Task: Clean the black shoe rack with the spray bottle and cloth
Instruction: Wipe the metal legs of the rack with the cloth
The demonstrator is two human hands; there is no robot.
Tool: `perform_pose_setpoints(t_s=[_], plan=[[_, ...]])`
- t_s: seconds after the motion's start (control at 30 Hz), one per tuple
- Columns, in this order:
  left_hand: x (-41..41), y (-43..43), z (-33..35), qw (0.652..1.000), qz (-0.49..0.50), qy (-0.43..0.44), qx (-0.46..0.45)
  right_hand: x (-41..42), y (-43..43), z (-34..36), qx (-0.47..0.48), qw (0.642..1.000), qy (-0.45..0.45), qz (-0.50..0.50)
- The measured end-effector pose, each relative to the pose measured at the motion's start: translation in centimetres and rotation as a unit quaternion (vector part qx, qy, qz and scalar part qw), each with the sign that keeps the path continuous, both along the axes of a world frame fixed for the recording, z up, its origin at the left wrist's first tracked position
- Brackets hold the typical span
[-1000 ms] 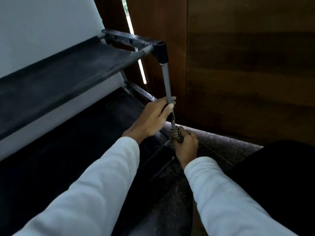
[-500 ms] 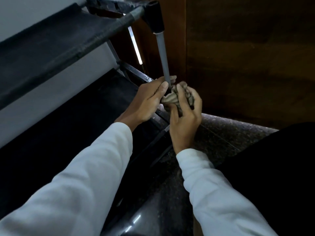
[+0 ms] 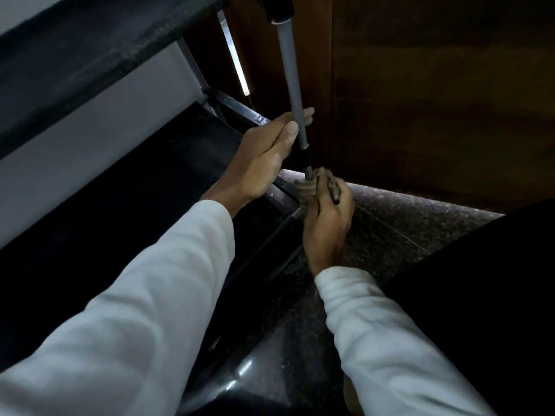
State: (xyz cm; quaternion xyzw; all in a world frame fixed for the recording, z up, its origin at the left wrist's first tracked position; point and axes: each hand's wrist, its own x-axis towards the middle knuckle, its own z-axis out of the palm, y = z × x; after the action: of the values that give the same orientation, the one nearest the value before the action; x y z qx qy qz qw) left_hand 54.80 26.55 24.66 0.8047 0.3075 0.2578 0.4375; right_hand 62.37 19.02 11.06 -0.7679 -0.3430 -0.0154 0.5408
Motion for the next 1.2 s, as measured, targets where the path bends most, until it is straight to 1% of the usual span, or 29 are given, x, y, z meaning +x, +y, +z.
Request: perform_pose_setpoints(t_s=[0.03,0.07,0.13,0.17,0.23,0.37,0.57,0.67,0.73,0.8,0.87,0.9,0.97,1.03,1.1,1.2], plan=[[0.0,0.0,0.0,1.0,-0.001,-0.002,-0.003,-0.1,0.1,1.3,0.062,0.998,-0.015,0.008],[0.0,0.0,0.0,1.0,-0.001,-0.005,-0.005,-0.2,0.4,2.0,0.088,0.995,-0.045,0.013],[0.1,0.0,0.1,1.0,-0.001,-0.008,0.002,-0.2,0.6,2.9,0.099,0.994,-0.042,0.029],[0.0,0.0,0.1,1.0,-0.002,-0.009,0.002,-0.2,0.7,2.8,0.092,0.995,-0.044,0.023],[0.1,0.0,0.1,1.0,-0.006,-0.013,-0.014,-0.4,0.8,2.5,0.079,0.996,-0.022,0.017],[0.2,-0.1,0.2,1.0,-0.004,-0.016,-0.025,0.3,0.9,0.1,0.04,0.999,0.006,0.035],[0.2,-0.1,0.1,1.0,-0.001,-0.012,-0.011,2.4,0.3,-2.6,-0.04,0.992,0.05,0.112],[0.2,0.0,0.1,1.0,0.004,-0.003,0.001,3.6,0.1,-2.5,-0.082,0.982,0.056,0.162],[0.1,0.0,0.0,1.0,0.01,0.002,0.011,4.2,0.1,-1.6,-0.089,0.977,0.062,0.183],[0.1,-0.1,0.0,1.0,0.014,-0.003,0.019,4.7,0.2,0.3,-0.038,0.978,0.076,0.192],[0.1,-0.1,0.0,1.0,0.015,-0.001,0.023,5.5,0.7,2.5,0.037,0.975,0.071,0.206],[0.1,0.0,0.1,1.0,0.016,0.003,0.026,6.1,1.0,3.4,0.056,0.971,0.063,0.222],[0.1,-0.1,0.2,0.999,0.02,0.011,0.03,6.9,1.4,4.6,0.045,0.963,0.06,0.259],[0.1,-0.1,0.2,0.999,0.018,0.012,0.027,7.0,1.3,4.5,0.032,0.958,0.075,0.275],[0.0,-0.1,0.3,1.0,0.018,0.014,0.022,6.5,1.1,3.7,0.041,0.961,0.074,0.263],[0.0,-0.2,0.3,1.0,0.019,0.016,0.013,4.9,1.2,2.3,0.059,0.975,0.057,0.207]])
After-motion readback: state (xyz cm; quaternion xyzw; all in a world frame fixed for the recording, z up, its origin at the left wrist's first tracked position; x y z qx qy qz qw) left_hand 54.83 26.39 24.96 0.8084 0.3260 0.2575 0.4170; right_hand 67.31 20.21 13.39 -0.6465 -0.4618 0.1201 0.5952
